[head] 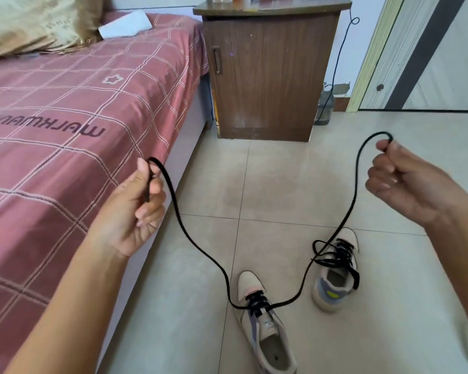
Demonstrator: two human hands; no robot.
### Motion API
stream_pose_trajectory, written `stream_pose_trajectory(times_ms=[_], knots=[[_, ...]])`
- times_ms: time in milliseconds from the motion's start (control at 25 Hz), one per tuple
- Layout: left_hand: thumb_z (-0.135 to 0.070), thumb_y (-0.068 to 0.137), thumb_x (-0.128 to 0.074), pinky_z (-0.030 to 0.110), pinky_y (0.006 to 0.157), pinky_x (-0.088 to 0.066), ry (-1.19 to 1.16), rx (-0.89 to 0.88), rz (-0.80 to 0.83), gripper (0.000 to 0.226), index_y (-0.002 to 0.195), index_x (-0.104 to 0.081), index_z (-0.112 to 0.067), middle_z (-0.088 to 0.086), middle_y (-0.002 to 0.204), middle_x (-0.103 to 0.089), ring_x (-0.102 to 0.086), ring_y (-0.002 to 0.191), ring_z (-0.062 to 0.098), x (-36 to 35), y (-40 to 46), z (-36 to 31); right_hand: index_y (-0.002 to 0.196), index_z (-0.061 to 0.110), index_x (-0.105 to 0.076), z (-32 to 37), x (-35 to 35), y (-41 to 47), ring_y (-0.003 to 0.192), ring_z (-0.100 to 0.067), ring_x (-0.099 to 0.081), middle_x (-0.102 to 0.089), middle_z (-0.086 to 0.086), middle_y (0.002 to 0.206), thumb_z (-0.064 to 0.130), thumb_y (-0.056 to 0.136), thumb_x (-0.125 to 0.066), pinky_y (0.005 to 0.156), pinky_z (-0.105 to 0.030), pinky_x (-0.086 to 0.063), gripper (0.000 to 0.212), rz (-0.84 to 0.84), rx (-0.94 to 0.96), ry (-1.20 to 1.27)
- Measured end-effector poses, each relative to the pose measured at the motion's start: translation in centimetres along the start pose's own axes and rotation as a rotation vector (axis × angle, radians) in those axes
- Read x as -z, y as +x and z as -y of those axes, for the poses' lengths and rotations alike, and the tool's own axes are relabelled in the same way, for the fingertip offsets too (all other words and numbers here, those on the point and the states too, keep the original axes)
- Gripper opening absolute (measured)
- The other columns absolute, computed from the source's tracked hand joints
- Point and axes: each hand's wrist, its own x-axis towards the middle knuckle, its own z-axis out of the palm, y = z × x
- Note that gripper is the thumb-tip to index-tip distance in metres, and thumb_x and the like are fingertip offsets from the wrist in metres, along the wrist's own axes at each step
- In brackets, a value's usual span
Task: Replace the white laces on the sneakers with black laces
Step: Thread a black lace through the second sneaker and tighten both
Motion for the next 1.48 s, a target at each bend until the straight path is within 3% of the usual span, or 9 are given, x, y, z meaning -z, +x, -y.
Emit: stream_pose_trajectory(times_ms=[80, 200, 360, 520, 600, 800, 1000, 1320, 1480], knots=[[-0.022, 0.082, -0.051, 0.008, 0.029, -0.029, 0.113, 0.082, -0.172, 0.015, 0.077, -0.060, -0.012, -0.002, 0.059, -0.053, -0.038, 0.035, 0.000, -0.5, 0.1, 3.8, 0.086, 0.016, -0.055, -4.0, 0.4, 0.2, 0.047, -0.005, -0.036, -0.045, 0.005, 0.063, 0.020, 0.090, -0.045, 0.045, -0.013, -0.038, 0.012, -0.012, -0.146, 0.019], [-0.002, 0.090, -0.051, 0.013, 0.047, -0.049, 0.124, 0.343, -0.266, 0.009, 0.091, -0.059, -0.005, 0.004, 0.070, -0.063, -0.057, 0.051, 0.006, 1.9, 0.0, 9.8, 0.089, 0.014, -0.061, -11.0, 2.5, 0.1, 0.054, -0.005, -0.049, -0.058, 0.002, 0.068, 0.017, 0.094, -0.047, 0.046, -0.015, -0.045, 0.016, -0.133, -0.377, -0.028], [0.003, 0.089, -0.056, 0.020, 0.058, -0.056, 0.282, 0.593, -0.370, 0.007, 0.093, -0.062, 0.000, 0.010, 0.076, -0.064, -0.061, 0.063, 0.015, 4.2, -2.1, 18.9, 0.088, 0.009, -0.065, -20.5, 4.9, -2.5, 0.046, -0.002, -0.046, -0.053, 0.001, 0.061, 0.012, 0.095, -0.050, 0.041, -0.013, -0.038, 0.017, -0.158, -0.613, -0.242], [0.006, 0.090, -0.055, 0.016, 0.053, -0.054, 0.290, 0.678, -0.500, 0.011, 0.080, -0.057, 0.002, 0.013, 0.071, -0.057, -0.055, 0.058, 0.016, 4.6, -4.6, 25.0, 0.093, 0.010, -0.060, -24.4, 5.0, -6.1, 0.069, -0.009, -0.059, -0.062, -0.005, 0.077, 0.004, 0.091, -0.056, 0.064, -0.020, -0.045, 0.007, -0.101, -0.746, -0.342], [0.009, 0.090, -0.053, 0.014, 0.051, -0.053, 0.266, 0.675, -0.550, 0.014, 0.078, -0.056, 0.002, 0.012, 0.072, -0.056, -0.054, 0.059, 0.016, 4.7, -4.9, 26.3, 0.094, 0.010, -0.062, -25.6, 4.8, -6.8, 0.078, -0.010, -0.057, -0.065, -0.005, 0.083, 0.004, 0.088, -0.060, 0.065, -0.021, -0.040, 0.009, -0.085, -0.753, -0.469], [0.017, 0.084, -0.055, 0.018, 0.061, -0.057, 0.288, 0.625, -0.587, 0.015, 0.081, -0.056, 0.002, 0.014, 0.078, -0.059, -0.063, 0.070, 0.021, 5.0, -4.6, 26.7, 0.079, 0.001, -0.059, -27.0, 3.6, -6.4, 0.068, -0.018, -0.060, -0.059, -0.011, 0.076, -0.013, 0.083, -0.060, 0.058, -0.014, -0.055, 0.015, -0.204, -0.636, -0.403], [0.015, 0.084, -0.057, 0.017, 0.062, -0.057, 0.382, 0.544, -0.573, 0.017, 0.079, -0.057, -0.001, 0.013, 0.075, -0.060, -0.063, 0.069, 0.021, 5.0, -4.7, 27.2, 0.079, 0.006, -0.060, -27.4, 2.4, -5.9, 0.046, -0.004, -0.060, -0.060, -0.008, 0.069, -0.014, 0.079, -0.064, 0.052, -0.014, -0.052, 0.020, -0.137, -0.599, -0.541], [0.013, 0.084, -0.059, 0.020, 0.067, -0.058, 0.419, 0.550, -0.499, 0.013, 0.082, -0.060, 0.000, 0.016, 0.078, -0.064, -0.065, 0.070, 0.021, 4.9, -4.7, 27.2, 0.082, 0.005, -0.063, -27.4, 2.8, -5.9, 0.054, -0.008, -0.061, -0.063, -0.009, 0.071, -0.012, 0.075, -0.070, 0.054, -0.013, -0.051, 0.019, -0.026, -0.574, -0.672], [0.011, 0.083, -0.061, 0.021, 0.069, -0.058, 0.478, 0.549, -0.477, 0.011, 0.083, -0.062, -0.001, 0.017, 0.080, -0.066, -0.067, 0.071, 0.021, 4.9, -4.9, 27.0, 0.080, 0.003, -0.067, -28.4, 2.8, -6.3, 0.061, -0.011, -0.057, -0.065, -0.007, 0.071, 0.001, 0.078, -0.072, 0.060, -0.017, -0.050, 0.006, -0.021, -0.469, -0.810]])
